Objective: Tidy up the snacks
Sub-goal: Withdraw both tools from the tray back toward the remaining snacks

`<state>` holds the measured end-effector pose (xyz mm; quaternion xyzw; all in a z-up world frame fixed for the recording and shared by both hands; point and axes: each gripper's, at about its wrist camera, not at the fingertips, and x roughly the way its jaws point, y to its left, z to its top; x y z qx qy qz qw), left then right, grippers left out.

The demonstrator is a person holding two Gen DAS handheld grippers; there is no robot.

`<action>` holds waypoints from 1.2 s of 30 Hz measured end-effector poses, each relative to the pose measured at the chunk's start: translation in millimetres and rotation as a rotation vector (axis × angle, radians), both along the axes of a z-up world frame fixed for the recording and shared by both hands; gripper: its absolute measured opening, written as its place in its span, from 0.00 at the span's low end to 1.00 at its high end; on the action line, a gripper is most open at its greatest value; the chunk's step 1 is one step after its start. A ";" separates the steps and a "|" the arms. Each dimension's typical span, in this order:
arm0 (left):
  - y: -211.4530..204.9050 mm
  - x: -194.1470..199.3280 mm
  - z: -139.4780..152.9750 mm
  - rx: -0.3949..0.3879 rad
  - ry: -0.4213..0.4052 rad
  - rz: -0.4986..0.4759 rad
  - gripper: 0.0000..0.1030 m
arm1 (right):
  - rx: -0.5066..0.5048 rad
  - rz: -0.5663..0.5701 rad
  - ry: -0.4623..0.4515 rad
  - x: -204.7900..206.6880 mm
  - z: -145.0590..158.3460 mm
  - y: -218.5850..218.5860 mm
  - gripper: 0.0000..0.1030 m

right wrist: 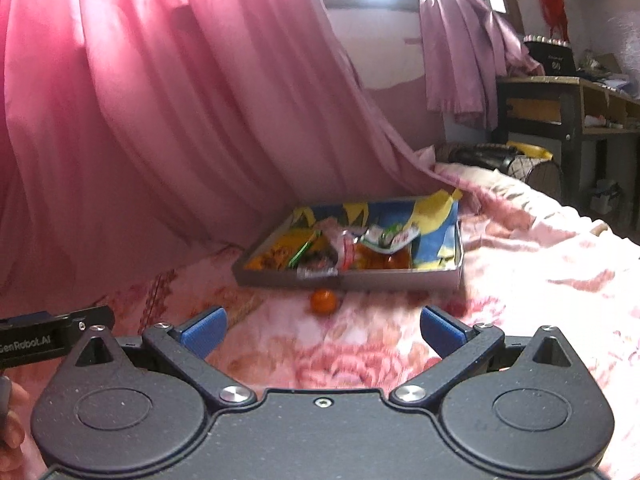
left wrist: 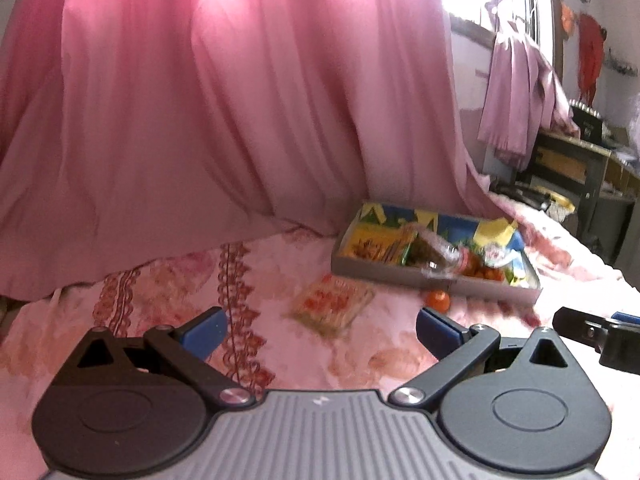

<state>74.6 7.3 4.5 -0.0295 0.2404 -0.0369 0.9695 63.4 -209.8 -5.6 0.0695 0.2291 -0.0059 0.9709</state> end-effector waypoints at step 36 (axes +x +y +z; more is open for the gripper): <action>3.4 71.9 -26.5 0.045 0.309 0.004 1.00 | -0.047 -0.023 0.250 63.7 -25.8 -3.8 0.99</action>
